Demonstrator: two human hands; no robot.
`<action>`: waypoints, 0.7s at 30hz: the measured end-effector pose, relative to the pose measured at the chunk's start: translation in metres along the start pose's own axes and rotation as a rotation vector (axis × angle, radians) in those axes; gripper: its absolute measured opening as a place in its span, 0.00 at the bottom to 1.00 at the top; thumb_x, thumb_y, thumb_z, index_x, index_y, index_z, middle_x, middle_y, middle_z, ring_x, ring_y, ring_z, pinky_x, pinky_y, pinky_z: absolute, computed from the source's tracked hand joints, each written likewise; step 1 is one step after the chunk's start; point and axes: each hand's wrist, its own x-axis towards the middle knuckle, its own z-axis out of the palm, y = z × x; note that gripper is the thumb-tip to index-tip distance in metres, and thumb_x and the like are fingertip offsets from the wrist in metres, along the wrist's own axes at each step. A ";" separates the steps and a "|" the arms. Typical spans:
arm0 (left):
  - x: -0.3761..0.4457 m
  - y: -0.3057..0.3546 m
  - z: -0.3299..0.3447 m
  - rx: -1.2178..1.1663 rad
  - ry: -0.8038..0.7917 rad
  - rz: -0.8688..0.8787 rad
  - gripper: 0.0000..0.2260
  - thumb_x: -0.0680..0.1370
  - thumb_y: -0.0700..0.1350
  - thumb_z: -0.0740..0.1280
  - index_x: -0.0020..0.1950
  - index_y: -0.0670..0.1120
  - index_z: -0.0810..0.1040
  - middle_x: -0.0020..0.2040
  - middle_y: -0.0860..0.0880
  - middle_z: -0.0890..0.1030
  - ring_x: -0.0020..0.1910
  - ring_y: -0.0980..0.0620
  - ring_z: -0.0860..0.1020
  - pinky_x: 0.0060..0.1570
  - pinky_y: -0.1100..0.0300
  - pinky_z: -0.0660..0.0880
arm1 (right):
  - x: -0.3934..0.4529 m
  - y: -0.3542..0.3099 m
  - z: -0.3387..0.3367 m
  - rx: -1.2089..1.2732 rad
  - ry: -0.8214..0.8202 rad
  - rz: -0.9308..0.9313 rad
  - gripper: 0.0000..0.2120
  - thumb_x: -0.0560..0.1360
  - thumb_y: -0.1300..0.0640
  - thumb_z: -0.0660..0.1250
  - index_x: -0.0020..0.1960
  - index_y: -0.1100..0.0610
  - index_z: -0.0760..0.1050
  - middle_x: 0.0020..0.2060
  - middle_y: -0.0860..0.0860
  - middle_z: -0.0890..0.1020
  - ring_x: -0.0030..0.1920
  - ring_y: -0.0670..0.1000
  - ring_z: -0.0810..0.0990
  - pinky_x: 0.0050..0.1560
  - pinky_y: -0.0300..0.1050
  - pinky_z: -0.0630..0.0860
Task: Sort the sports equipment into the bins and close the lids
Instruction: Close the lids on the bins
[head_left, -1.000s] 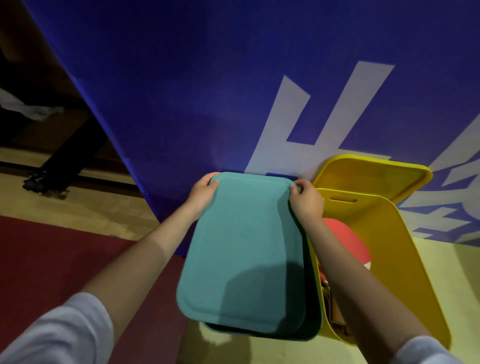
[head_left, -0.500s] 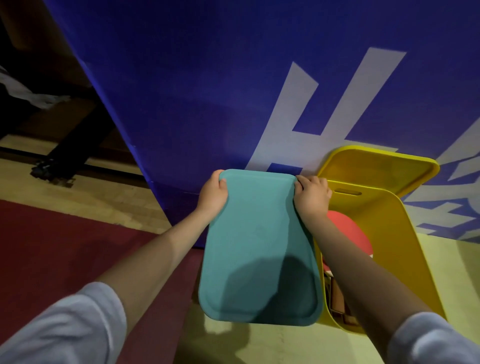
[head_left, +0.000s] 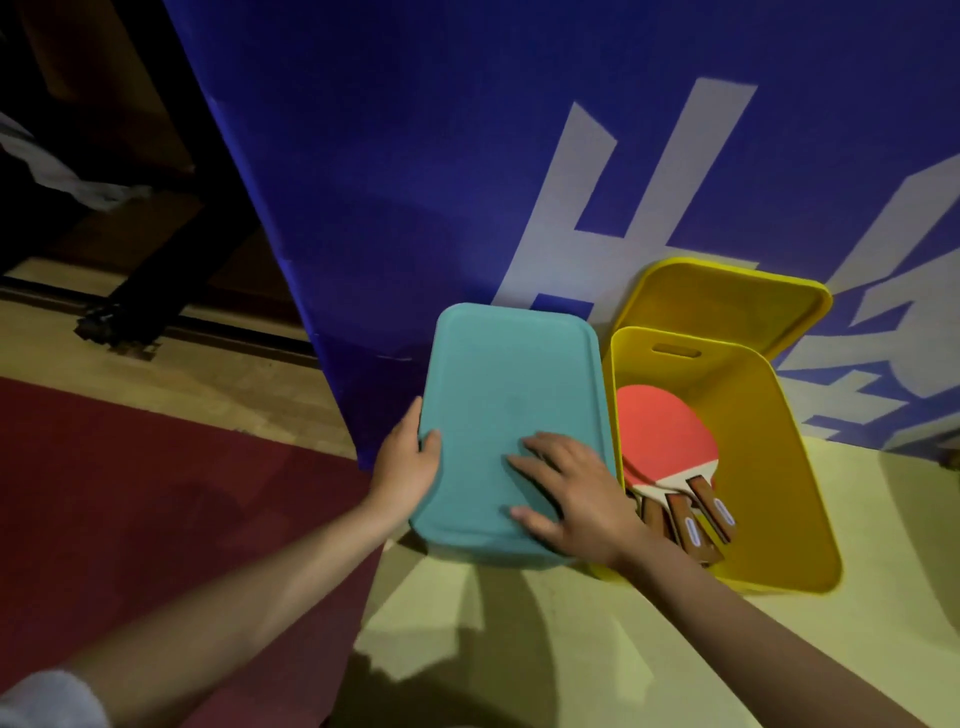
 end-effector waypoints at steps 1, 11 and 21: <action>-0.016 -0.002 0.000 -0.026 -0.003 -0.022 0.23 0.80 0.41 0.60 0.75 0.48 0.64 0.67 0.48 0.74 0.64 0.48 0.74 0.62 0.53 0.71 | -0.008 -0.008 0.000 -0.023 -0.043 -0.042 0.30 0.75 0.33 0.58 0.68 0.51 0.71 0.65 0.54 0.73 0.68 0.56 0.69 0.67 0.53 0.67; -0.057 0.000 0.005 -0.159 0.035 -0.057 0.22 0.83 0.44 0.54 0.77 0.47 0.57 0.73 0.47 0.68 0.69 0.50 0.69 0.69 0.50 0.66 | -0.020 -0.031 0.017 -0.393 -0.163 -0.231 0.28 0.78 0.42 0.48 0.75 0.50 0.58 0.68 0.61 0.71 0.69 0.63 0.69 0.66 0.59 0.67; -0.067 -0.018 -0.014 0.344 -0.120 0.575 0.24 0.76 0.58 0.60 0.68 0.48 0.75 0.75 0.48 0.65 0.77 0.51 0.51 0.72 0.57 0.55 | -0.066 -0.001 -0.005 -0.378 -0.149 -0.017 0.31 0.80 0.40 0.45 0.72 0.60 0.65 0.69 0.59 0.71 0.70 0.60 0.69 0.69 0.57 0.65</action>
